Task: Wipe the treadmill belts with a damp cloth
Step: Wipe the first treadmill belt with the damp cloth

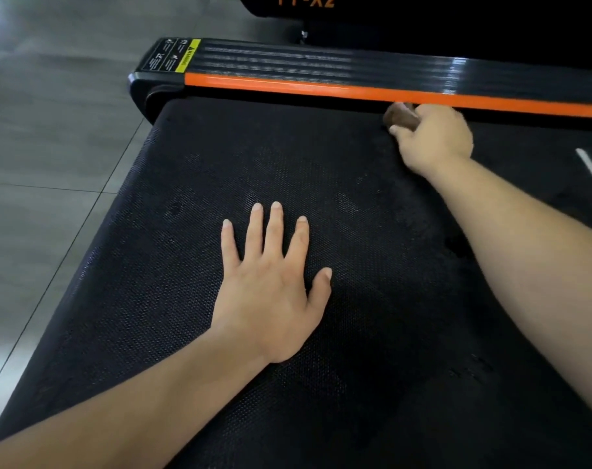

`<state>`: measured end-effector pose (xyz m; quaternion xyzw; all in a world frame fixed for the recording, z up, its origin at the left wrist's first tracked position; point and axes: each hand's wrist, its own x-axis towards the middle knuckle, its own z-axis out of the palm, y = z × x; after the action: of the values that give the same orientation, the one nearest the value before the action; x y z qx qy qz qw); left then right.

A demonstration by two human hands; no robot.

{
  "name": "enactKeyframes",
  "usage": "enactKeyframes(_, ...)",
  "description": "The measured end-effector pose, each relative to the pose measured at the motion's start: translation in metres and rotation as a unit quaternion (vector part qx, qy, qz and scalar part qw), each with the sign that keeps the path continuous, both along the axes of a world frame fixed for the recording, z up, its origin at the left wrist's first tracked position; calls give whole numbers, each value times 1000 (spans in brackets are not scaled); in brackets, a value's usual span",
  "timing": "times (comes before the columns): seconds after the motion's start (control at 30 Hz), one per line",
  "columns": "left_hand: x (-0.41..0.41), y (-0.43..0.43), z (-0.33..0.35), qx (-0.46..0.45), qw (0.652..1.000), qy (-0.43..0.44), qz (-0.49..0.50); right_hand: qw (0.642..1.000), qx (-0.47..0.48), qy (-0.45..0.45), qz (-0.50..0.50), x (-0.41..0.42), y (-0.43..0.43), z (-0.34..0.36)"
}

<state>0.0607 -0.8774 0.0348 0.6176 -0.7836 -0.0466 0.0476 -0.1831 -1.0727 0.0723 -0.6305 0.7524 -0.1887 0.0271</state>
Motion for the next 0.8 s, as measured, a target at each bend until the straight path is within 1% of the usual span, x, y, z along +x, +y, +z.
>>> enactKeyframes(0.1,-1,0,1,2,1000,-2,-1,992,34,6,118,5,28,-8)
enactKeyframes(0.13,-1,0,1,2,1000,0,0,991,39,14,124,-1,34,-8)
enactKeyframes(0.17,-1,-1,1,1,1000,3,0,994,36,18,103,-9,32,-6)
enactKeyframes(0.23,0,0,0,1,1000,5,-2,1000,25,6,17,-21,21,1)
enactKeyframes(0.27,0,0,0,2,1000,4,-1,1000,11,6,-4,-21,19,2)
enactKeyframes(0.3,-1,0,1,2,1000,2,0,1000,-1,21,8,-16,23,0)
enactKeyframes(0.33,-1,0,1,4,1000,1,-1,998,-4,38,46,-9,32,-4)
enactKeyframes(0.4,-1,0,1,6,1000,1,-1,988,17,41,148,4,62,-8)
enactKeyframes(0.43,-1,-1,1,5,1000,2,-1,982,27,44,182,6,76,-9)
enactKeyframes(0.47,-1,-1,0,3,1000,2,0,980,25,66,186,1,80,-8)
enactKeyframes(0.5,-1,-1,0,3,1000,2,0,983,16,84,163,-7,75,-6)
enactKeyframes(0.53,-1,-1,0,4,1000,0,0,990,9,92,110,-16,63,-3)
enactKeyframes(0.6,-1,-1,0,9,1000,-4,2,998,3,59,8,-22,51,4)
enactKeyframes(0.63,-1,-1,1,10,1000,-5,3,998,-6,65,12,-17,53,1)
enactKeyframes(0.67,-1,-1,1,12,1000,-7,2,997,-8,68,45,-7,62,-2)
enactKeyframes(0.7,-1,-1,1,13,1000,-8,2,993,-6,63,101,3,76,-6)
enactKeyframes(0.77,-1,-2,1,14,1000,-11,5,978,26,28,204,11,110,-9)
enactKeyframes(0.8,-1,-2,2,15,1000,-11,7,975,35,35,216,6,114,-7)
